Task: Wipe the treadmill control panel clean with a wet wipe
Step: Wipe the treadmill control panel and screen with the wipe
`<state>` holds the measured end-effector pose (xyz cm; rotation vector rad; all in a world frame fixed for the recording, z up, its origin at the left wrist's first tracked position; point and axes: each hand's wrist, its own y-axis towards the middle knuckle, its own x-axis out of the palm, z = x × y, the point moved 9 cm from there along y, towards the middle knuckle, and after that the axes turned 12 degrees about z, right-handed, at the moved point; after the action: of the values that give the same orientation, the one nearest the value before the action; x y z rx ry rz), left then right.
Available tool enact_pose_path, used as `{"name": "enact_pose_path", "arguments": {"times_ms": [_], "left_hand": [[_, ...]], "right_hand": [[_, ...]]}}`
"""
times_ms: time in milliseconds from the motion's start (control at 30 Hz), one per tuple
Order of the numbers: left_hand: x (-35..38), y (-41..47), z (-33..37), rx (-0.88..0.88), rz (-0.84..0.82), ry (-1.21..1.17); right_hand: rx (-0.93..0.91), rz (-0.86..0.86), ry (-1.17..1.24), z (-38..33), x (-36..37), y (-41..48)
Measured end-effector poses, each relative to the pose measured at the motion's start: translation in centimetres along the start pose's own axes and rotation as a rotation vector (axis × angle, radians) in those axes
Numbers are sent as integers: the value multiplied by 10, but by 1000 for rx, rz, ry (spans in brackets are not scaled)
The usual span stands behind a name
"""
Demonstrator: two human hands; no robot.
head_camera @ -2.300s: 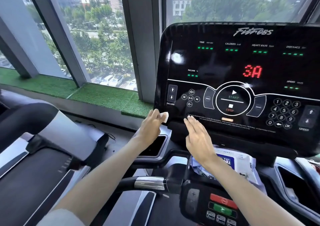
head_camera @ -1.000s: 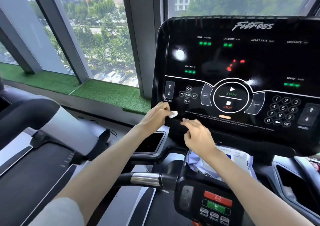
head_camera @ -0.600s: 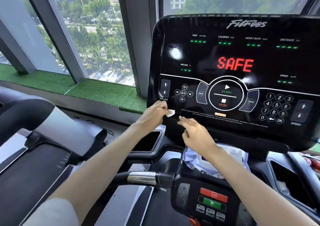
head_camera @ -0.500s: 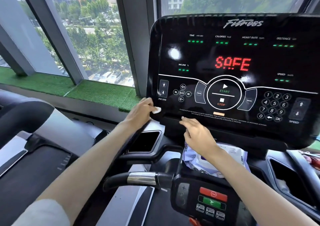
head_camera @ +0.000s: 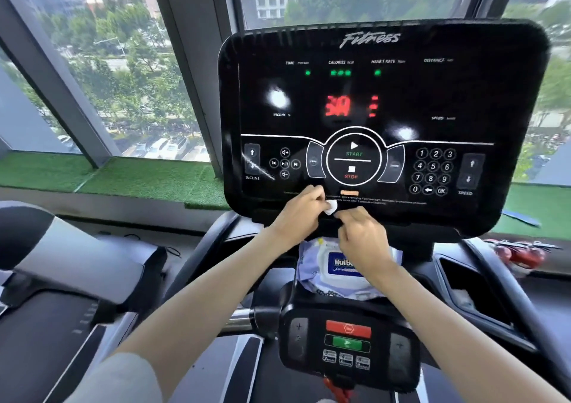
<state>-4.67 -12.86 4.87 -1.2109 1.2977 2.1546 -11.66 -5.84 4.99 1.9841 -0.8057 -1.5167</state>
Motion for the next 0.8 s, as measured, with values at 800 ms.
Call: {"name": "enact_pose_path", "arguments": {"times_ms": [800], "left_hand": [[18, 119, 129, 433, 252, 72]], "right_hand": [[301, 26, -181, 132, -80, -35]]}}
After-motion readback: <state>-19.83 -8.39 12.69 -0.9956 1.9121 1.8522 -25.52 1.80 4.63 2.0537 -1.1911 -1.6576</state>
